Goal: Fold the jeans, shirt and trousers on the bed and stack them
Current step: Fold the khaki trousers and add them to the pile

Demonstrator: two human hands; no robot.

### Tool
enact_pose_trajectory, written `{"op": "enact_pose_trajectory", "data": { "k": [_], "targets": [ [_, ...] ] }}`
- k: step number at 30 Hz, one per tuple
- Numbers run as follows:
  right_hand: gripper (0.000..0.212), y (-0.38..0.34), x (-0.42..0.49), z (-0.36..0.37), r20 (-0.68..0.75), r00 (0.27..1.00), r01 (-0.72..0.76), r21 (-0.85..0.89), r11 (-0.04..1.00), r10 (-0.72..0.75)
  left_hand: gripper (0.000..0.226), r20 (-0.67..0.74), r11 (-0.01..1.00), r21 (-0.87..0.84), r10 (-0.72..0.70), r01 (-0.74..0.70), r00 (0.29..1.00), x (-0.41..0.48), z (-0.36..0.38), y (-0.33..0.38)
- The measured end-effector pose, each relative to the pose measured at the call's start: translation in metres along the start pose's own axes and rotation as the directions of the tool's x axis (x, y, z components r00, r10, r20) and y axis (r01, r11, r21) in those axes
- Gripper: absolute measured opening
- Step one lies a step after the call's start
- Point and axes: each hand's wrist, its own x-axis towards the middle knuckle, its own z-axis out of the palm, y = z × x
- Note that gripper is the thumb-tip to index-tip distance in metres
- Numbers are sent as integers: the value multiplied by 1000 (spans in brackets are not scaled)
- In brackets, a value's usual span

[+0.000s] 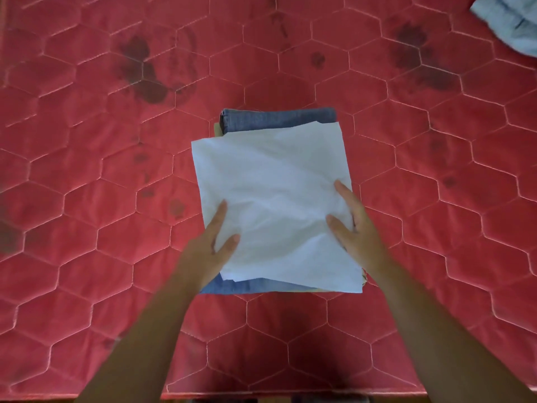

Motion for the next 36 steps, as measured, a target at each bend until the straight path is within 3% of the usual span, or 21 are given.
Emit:
{"op": "enact_pose_trajectory", "data": {
  "k": [4, 6, 8, 11, 17, 22, 27, 31, 33, 36],
  "targets": [
    [58, 4, 2, 3, 8, 1000, 9, -11, 1000, -9, 64, -44, 998, -56, -1, -1, 999, 0, 10, -5],
    [55, 0, 5, 3, -4, 999, 34, 33, 999, -34, 66, -121, 950, -309, 14, -51, 993, 6, 13, -3],
    [57, -4, 12, 4, -38, 998, 58, 65, 996, -56, 69, -172, 828, -553, -5, -93, 985, 19, 11, 4],
    [60, -6, 24, 3, -75, 997, 32, 204, 979, -17, 73, -102, 713, -699, -27, -52, 994, 39, 5, 16],
    [61, -16, 24, 8, -122, 991, 81, 230, 970, -54, 75, -173, 671, -725, 47, -159, 984, 33, 6, 17],
    [60, -16, 26, 10, -62, 995, 92, 171, 981, -83, 73, -237, 647, -744, -21, -167, 971, 26, 11, 13],
    [65, -9, 29, 9, -53, 997, 58, 72, 996, -55, 69, -287, 828, -547, -45, -125, 957, 33, 18, 5],
    [69, 3, 11, 11, -95, 995, 44, 7, 999, -43, 73, -315, 951, -308, -124, 22, 941, 18, 30, -3],
    [72, 13, 0, 10, -58, 998, 12, -37, 999, -14, 81, -304, 970, -236, -131, 59, 944, 9, 35, -13],
    [75, 28, -14, 4, -29, 998, -53, -93, 994, 50, 95, -211, 951, -303, -132, 63, 968, 0, 37, -25]
  ]
}}
